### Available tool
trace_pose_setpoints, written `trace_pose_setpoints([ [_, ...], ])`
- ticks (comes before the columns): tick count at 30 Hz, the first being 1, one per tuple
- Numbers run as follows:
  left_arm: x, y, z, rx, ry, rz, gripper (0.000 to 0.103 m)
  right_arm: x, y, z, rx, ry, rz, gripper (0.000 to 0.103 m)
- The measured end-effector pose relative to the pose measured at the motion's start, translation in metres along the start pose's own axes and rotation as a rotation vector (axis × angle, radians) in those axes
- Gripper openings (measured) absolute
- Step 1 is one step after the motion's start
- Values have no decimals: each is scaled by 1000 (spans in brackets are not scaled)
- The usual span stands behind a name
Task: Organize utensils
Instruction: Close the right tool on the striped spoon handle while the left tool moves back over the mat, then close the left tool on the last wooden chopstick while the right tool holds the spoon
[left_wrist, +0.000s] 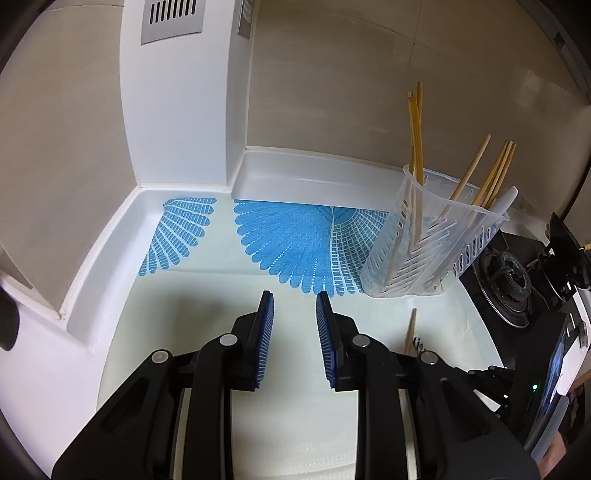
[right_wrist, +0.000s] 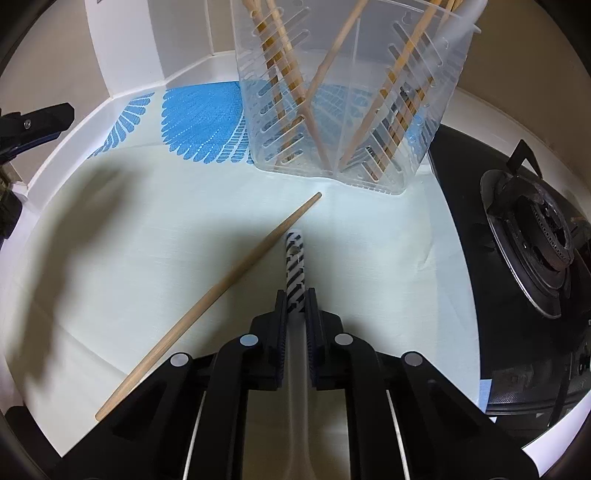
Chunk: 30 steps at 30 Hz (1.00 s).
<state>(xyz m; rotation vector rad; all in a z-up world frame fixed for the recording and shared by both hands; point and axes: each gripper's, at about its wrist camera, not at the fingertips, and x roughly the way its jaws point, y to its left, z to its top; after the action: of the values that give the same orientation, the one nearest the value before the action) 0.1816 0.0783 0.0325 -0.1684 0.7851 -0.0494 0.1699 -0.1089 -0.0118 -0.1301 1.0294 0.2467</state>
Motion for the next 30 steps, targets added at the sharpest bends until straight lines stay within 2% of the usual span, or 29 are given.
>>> trace_pose_setpoints([
  [4, -1, 0, 0, 0, -1, 5, 24, -17, -5, 6, -16, -49, 25, 9],
  [6, 0, 0, 0, 1, -1, 6, 24, -26, -3, 10, -44, -78, 64, 9],
  [9, 0, -2, 0, 10, 0, 6, 24, -18, 16, 16, -132, -57, 114, 10],
  [12, 1, -3, 0, 16, 4, 6, 24, 1, 20, 20, -129, -9, 145, 10],
  [15, 0, -2, 0, 12, 4, 7, 24, 4, 23, 22, -143, 0, 178, 11],
  [16, 0, -1, 1, 11, 3, 6, 24, 3, 25, 23, -160, -7, 180, 12],
  [18, 0, -1, 1, 10, 2, 6, 24, 3, 30, 29, -182, -26, 171, 26],
  [19, 0, -1, 1, 11, 1, 5, 24, 3, 31, 33, -187, -32, 171, 29],
  [24, 1, -2, 0, 18, 2, 8, 24, 20, 39, 48, -216, -1, 168, 29],
  [30, -1, -2, 0, 17, -1, 12, 24, 34, 48, 52, -259, 47, 146, 29],
])
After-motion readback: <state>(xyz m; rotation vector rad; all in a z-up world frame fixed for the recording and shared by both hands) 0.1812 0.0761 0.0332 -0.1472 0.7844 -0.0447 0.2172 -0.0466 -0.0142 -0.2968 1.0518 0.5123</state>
